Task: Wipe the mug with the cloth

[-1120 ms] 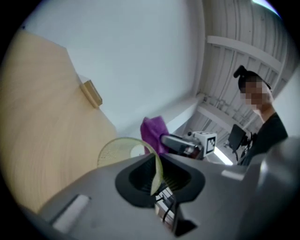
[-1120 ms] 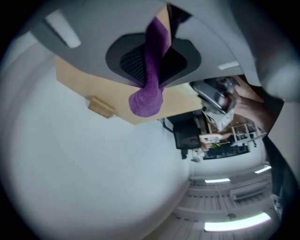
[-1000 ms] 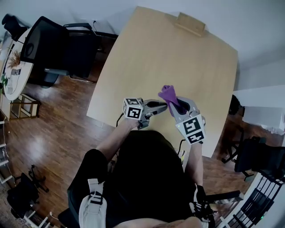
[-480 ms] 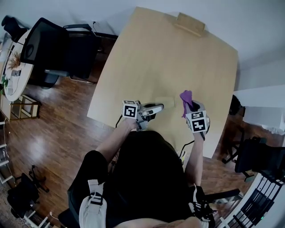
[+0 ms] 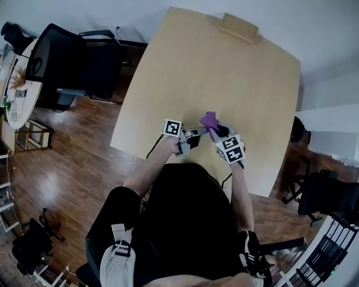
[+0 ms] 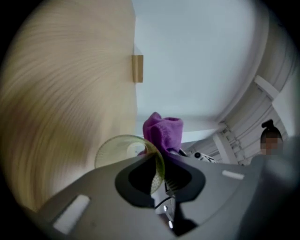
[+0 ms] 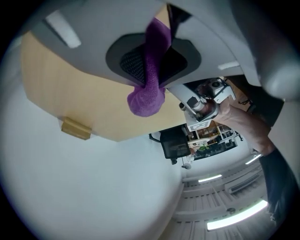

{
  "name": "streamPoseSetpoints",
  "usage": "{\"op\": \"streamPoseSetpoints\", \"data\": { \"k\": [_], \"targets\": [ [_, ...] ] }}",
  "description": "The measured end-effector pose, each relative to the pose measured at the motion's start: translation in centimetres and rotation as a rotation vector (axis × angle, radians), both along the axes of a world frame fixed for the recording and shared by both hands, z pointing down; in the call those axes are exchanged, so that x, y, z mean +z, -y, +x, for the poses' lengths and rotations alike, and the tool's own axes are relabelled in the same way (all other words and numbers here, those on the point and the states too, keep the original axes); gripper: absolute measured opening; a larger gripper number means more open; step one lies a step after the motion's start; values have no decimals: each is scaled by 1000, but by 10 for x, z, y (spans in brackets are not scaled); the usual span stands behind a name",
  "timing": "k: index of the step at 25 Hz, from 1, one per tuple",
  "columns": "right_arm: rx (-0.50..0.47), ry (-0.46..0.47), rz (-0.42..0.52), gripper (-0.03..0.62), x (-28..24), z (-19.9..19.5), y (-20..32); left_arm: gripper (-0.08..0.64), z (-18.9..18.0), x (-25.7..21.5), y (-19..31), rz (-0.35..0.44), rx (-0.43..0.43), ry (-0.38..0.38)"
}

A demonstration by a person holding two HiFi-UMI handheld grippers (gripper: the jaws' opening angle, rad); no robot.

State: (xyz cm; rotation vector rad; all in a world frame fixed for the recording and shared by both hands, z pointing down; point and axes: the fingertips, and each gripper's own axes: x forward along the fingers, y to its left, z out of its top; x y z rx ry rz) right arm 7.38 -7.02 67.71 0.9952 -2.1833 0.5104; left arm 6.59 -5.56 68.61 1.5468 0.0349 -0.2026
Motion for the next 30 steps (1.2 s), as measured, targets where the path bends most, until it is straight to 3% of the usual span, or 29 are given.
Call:
{"op": "streamPoseSetpoints", "data": {
  "k": [5,9,11,13,14,16,18,20,22,24,28,30],
  "targets": [
    [19,11,-25,64,35,0,11,65,-5,26,7,-20,-8,33],
    [50,36,-11,64,53,0,24,156,-14,27,12,12,-53,13],
    [60,40,5,64,53,0,31,208,-20,31,10,113,-44,66],
    [53,35,13,64,53,-3,37,242,-28,41,4,273,-22,179],
    [50,32,14,64,53,-5,39,241,-33,46,2,356,-17,247],
    [55,34,9,64,55,-7,45,162,-40,49,-1,487,-13,354],
    [74,44,2,64,56,-6,49,98,-38,49,-4,566,-8,420],
    [85,47,-4,64,56,-7,51,101,-33,48,-5,617,-5,465],
    [89,50,-9,66,55,-8,53,101,-29,47,-6,655,-1,491],
    [100,67,-16,64,53,-8,54,49,-28,45,-6,674,-7,485],
    [167,128,-21,66,37,11,51,34,-29,39,-1,701,-21,469],
    [214,165,-21,64,16,20,48,34,-32,32,-1,765,-6,485]
  ]
}}
